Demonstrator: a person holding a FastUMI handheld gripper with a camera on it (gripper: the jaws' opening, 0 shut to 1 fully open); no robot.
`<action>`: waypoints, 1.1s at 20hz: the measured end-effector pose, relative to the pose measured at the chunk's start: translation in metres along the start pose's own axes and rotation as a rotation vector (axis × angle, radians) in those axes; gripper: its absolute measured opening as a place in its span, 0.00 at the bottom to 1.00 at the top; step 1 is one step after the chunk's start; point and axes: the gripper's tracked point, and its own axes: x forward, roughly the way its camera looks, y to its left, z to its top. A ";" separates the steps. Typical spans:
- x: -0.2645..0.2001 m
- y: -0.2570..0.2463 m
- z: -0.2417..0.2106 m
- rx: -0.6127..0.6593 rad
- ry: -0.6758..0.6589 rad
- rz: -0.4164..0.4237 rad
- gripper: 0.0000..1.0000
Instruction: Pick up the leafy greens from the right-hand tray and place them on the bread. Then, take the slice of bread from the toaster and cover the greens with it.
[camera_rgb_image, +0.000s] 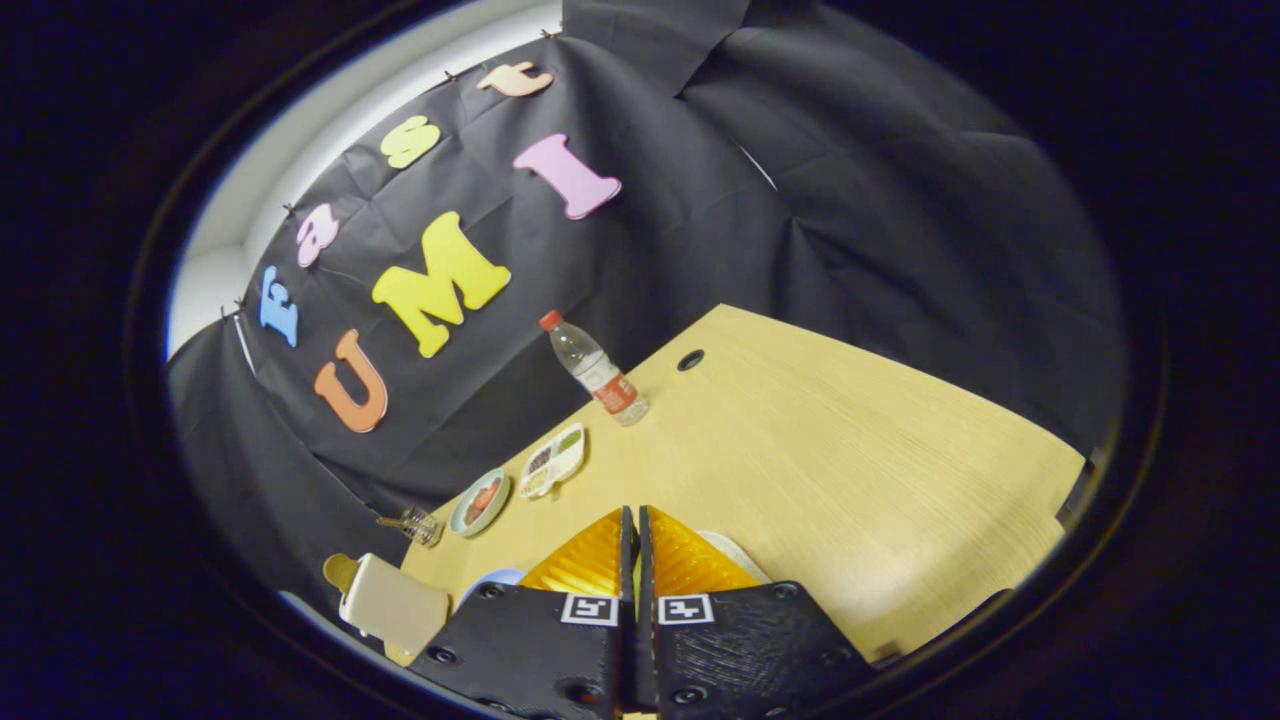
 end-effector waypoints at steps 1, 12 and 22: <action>-0.003 0.010 0.001 -0.006 -0.007 0.010 0.00; -0.007 0.163 -0.034 -0.085 -0.019 0.166 0.00; 0.030 0.268 -0.141 -0.077 0.119 0.288 0.00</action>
